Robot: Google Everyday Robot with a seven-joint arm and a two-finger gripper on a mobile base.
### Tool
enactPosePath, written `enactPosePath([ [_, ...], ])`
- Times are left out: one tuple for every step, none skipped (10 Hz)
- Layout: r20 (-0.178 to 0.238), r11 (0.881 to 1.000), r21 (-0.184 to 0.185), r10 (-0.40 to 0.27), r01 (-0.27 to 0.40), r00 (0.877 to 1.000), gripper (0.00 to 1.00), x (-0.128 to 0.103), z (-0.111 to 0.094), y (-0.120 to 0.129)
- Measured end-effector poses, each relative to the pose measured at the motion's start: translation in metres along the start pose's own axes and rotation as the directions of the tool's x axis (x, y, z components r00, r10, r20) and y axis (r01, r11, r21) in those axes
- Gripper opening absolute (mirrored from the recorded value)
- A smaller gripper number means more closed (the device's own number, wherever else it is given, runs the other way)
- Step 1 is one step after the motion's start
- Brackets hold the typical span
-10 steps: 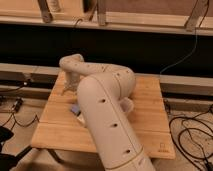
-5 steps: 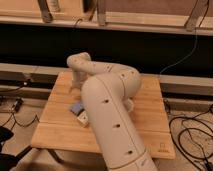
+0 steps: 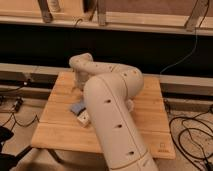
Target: Place the white sponge in the ceramic bowl
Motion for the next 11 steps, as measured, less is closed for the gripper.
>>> enactPosePath([
  [-0.011, 1.0, 0.008, 0.004, -0.004, 1.0, 0.8, 0.002, 0.004, -0.003],
  [-0.026, 1.0, 0.022, 0.011, -0.01, 1.0, 0.8, 0.004, 0.01, -0.009],
  [-0.042, 0.999, 0.036, 0.018, -0.017, 0.999, 0.8, 0.006, 0.017, -0.014],
  [-0.064, 0.998, 0.055, 0.031, -0.028, 0.997, 0.8, 0.007, 0.027, -0.021],
  [-0.079, 0.997, 0.064, 0.04, -0.035, 0.996, 0.8, 0.008, 0.033, -0.024],
  [-0.096, 0.997, 0.07, 0.05, -0.043, 0.994, 0.8, 0.009, 0.039, -0.026],
  [-0.112, 0.996, 0.075, 0.06, -0.052, 0.992, 0.78, 0.01, 0.045, -0.027],
  [-0.12, 0.996, 0.073, 0.065, -0.056, 0.991, 0.73, 0.01, 0.047, -0.026],
  [-0.126, 0.996, 0.068, 0.067, -0.059, 0.99, 0.63, 0.01, 0.047, -0.022],
  [-0.127, 0.996, 0.063, 0.065, -0.058, 0.99, 0.51, 0.01, 0.044, -0.018],
  [-0.124, 0.997, 0.06, 0.061, -0.054, 0.99, 0.43, 0.009, 0.041, -0.015],
])
